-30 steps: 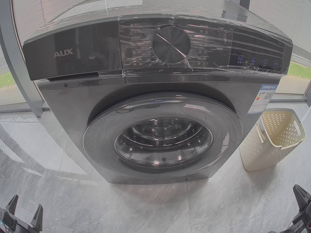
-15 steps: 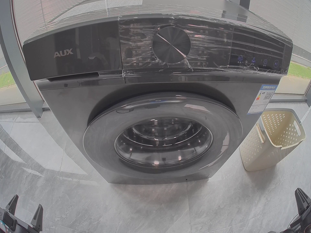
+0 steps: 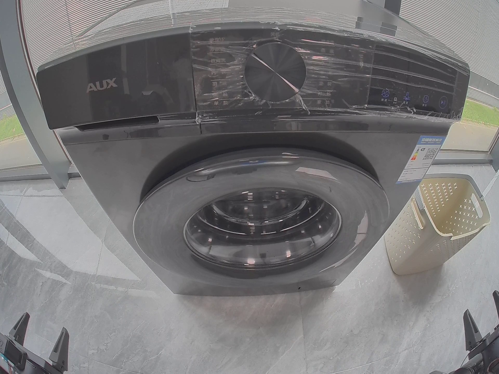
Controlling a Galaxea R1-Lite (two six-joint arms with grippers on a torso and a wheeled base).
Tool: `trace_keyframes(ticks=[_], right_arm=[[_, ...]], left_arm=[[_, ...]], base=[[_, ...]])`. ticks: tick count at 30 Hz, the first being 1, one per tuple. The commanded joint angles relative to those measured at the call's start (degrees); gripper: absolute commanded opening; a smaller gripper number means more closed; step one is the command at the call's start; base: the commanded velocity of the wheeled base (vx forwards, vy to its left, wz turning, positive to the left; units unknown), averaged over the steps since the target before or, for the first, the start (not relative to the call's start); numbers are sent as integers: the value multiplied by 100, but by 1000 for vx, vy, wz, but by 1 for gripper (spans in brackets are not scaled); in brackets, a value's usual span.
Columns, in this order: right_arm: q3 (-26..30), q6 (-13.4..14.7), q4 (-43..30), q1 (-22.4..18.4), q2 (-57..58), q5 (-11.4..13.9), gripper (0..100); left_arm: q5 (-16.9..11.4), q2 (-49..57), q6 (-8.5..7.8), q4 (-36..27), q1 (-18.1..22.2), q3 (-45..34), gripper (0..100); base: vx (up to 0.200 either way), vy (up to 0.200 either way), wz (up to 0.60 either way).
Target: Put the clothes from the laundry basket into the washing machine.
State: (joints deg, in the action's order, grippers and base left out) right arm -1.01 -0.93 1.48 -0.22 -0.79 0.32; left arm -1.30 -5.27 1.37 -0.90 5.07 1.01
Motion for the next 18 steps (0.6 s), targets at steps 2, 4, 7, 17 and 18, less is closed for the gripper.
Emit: trace_keyframes(ticks=[2,4,7,17,18], right_arm=[[101,110,-139,22,53,-32,100],[101,110,-130,22,53,-32,100],[101,110,-130,13,44,-32,100],[101,110,-130,4,44,-32,100],[101,119,-130,-4,44,-32,100]], left_arm=[[7,-9,39,2,3,-75,100],[7,-9,39,-6,3,-75,100],[7,-9,30,-6,3,-75,100],[7,-9,-5,2,3,-75,100],[7,-9,-22,2,3,-75,100]], base=[[0,0,0],[0,0,0],[0,0,0],[0,0,0],[0,0,0]])
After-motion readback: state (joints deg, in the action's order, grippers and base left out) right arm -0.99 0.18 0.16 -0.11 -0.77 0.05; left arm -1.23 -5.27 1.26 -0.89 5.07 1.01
